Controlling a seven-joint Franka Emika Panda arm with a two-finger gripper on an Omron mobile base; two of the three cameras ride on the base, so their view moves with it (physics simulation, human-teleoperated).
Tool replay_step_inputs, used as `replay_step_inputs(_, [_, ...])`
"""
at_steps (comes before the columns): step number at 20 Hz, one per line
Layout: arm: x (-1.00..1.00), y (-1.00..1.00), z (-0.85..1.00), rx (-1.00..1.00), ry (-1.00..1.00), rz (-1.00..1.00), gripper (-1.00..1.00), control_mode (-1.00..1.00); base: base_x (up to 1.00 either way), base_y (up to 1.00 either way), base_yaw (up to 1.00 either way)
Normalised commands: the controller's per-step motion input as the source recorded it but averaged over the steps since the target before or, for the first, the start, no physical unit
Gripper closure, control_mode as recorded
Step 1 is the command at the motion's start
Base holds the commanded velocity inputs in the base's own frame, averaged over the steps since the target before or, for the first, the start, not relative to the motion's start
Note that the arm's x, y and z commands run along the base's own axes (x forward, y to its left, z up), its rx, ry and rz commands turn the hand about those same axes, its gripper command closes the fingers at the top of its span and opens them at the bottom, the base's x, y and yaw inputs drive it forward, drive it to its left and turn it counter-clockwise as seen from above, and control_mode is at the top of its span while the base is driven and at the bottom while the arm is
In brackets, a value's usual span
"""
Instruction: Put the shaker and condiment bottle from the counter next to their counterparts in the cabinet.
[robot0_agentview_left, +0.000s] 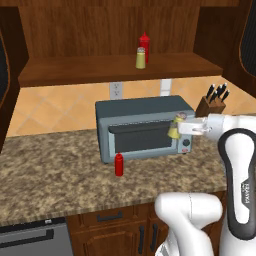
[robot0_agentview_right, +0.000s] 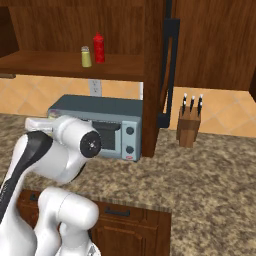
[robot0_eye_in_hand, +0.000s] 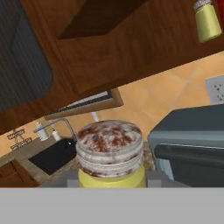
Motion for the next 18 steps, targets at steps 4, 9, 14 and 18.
replay_step_inputs(4, [-0.23, 0.12, 0.65, -0.01, -0.07, -0.15, 1.0, -1.0, 0.0, 0.0, 0.0])
replay_step_inputs(9, [-0.15, 0.07, 0.67, -0.02, -0.08, -0.14, 1.0, -1.0, 0.0, 0.0, 0.0])
replay_step_inputs(14, [-0.1, 0.2, 0.61, -0.01, -0.09, -0.14, 1.0, -1.0, 0.0, 0.0, 0.0])
replay_step_inputs(18, [-0.13, 0.32, 0.5, -0.04, -0.08, -0.16, 1.0, -1.0, 0.0, 0.0, 0.0])
